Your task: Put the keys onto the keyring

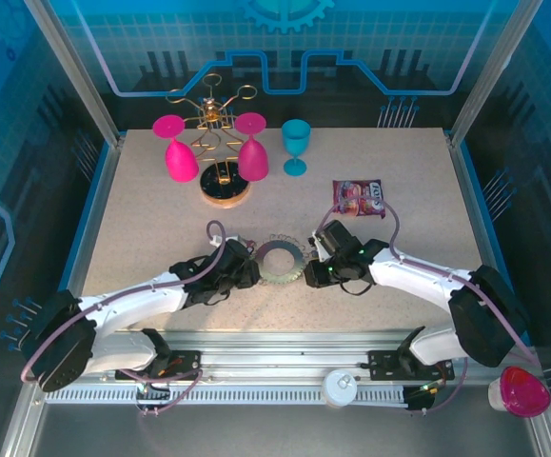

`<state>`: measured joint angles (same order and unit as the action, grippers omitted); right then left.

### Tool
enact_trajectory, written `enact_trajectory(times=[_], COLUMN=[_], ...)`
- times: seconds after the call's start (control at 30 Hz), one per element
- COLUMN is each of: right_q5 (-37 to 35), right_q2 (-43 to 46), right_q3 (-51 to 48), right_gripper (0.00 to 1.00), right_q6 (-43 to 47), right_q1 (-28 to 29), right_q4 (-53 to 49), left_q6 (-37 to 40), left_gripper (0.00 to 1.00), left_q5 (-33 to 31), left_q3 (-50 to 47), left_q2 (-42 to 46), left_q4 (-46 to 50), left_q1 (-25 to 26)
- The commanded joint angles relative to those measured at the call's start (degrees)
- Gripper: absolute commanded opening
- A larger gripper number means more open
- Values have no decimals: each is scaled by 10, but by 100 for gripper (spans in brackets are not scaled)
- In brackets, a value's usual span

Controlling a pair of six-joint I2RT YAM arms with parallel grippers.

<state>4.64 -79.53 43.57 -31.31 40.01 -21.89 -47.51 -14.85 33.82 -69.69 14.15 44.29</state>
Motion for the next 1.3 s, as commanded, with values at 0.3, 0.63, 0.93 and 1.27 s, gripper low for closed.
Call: enact_trajectory(times=[0.3, 0.63, 0.93, 1.27], right_q5=[-30, -36, -35, -28], right_q2=[0, 16, 25, 26], right_q3=[41, 54, 51, 49], right_gripper=[26, 26, 26, 24], right_q6=[33, 49, 54, 53], right_q1=[-20, -37, -50, -53], right_q4=[2, -26, -39, -42], left_q6=[-305, -473, -508, -427], left_gripper=[44, 55, 48, 34], left_q5=[-5, 23, 39, -20], left_q3=[46, 49, 41, 67], left_q2=[-82, -141, -181, -155], left_q4=[-11, -21, -101, -40], left_q1=[25, 26, 25, 10])
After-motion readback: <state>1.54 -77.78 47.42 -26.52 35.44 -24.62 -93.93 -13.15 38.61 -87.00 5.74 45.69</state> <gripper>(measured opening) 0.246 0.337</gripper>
